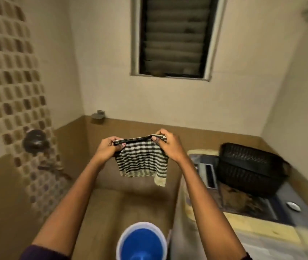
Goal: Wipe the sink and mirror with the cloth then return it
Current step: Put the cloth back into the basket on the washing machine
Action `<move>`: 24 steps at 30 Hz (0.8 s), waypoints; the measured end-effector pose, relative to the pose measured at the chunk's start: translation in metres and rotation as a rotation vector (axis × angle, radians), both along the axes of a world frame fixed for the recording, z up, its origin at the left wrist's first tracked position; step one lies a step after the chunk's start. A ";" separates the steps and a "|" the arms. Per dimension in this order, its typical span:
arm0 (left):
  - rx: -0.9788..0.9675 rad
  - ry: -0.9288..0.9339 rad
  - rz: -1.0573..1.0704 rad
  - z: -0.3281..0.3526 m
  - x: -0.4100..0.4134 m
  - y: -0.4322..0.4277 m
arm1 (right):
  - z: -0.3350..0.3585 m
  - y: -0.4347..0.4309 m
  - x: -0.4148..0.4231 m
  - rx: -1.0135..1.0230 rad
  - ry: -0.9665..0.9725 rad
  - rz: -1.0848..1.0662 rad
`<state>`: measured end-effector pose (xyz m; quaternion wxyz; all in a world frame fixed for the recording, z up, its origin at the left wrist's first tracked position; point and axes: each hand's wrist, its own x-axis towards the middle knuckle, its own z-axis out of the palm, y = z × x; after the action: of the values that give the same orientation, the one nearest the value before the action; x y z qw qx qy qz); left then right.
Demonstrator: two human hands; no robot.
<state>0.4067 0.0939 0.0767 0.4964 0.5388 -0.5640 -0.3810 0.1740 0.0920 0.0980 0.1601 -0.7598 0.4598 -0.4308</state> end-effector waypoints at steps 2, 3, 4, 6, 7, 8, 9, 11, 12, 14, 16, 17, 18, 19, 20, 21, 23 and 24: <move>-0.001 0.046 -0.084 -0.010 -0.072 -0.027 | -0.008 -0.004 -0.066 0.018 -0.016 -0.160; -0.004 0.066 -0.123 -0.014 -0.110 -0.038 | -0.012 -0.004 -0.099 0.021 -0.023 -0.235; -0.009 0.074 -0.143 -0.017 -0.142 -0.046 | -0.015 -0.004 -0.127 0.022 -0.029 -0.296; -0.025 0.065 -0.187 -0.023 -0.211 -0.062 | -0.024 -0.003 -0.187 0.022 -0.037 -0.428; -0.038 0.063 -0.203 -0.027 -0.244 -0.069 | -0.029 -0.004 -0.216 0.024 -0.039 -0.492; -0.040 0.065 -0.221 -0.032 -0.273 -0.077 | -0.034 -0.005 -0.243 0.031 -0.045 -0.547; -0.034 0.070 -0.243 -0.036 -0.297 -0.084 | -0.040 -0.006 -0.266 0.047 -0.063 -0.588; 0.016 0.064 -0.331 -0.043 -0.347 -0.103 | -0.047 -0.012 -0.312 0.074 -0.076 -0.662; 0.047 0.060 -0.376 -0.045 -0.368 -0.111 | -0.049 -0.017 -0.331 0.087 -0.060 -0.702; 0.039 -0.007 -0.394 -0.046 -0.404 -0.129 | -0.049 -0.027 -0.360 0.104 -0.032 -0.775; 0.012 -0.118 -0.342 -0.047 -0.434 -0.147 | -0.050 -0.040 -0.382 0.126 -0.051 -0.822; -0.003 -0.176 -0.321 -0.047 -0.445 -0.154 | -0.054 -0.047 -0.391 0.173 -0.026 -0.846; -0.017 -0.232 -0.320 -0.051 -0.454 -0.160 | -0.060 -0.053 -0.398 0.266 0.046 -0.864; -0.024 -0.285 -0.342 -0.057 -0.459 -0.165 | -0.068 -0.057 -0.402 0.381 0.155 -0.868; -0.030 -0.341 -0.385 -0.066 -0.463 -0.167 | -0.077 -0.059 -0.404 0.481 0.261 -0.847; -0.051 -0.413 -0.440 -0.076 -0.465 -0.168 | -0.086 -0.059 -0.405 0.526 0.322 -0.802; -0.169 -0.590 -0.589 -0.098 -0.461 -0.167 | -0.099 -0.057 -0.398 0.508 0.311 -0.627; -0.235 -0.668 -0.676 -0.107 -0.460 -0.163 | -0.104 -0.056 -0.395 0.516 0.322 -0.515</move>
<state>-0.0530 -0.0695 -0.0301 0.1944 0.3586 -0.8749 -0.2611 -0.2205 0.0356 -0.0056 0.1584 -0.6122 0.7477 -0.2026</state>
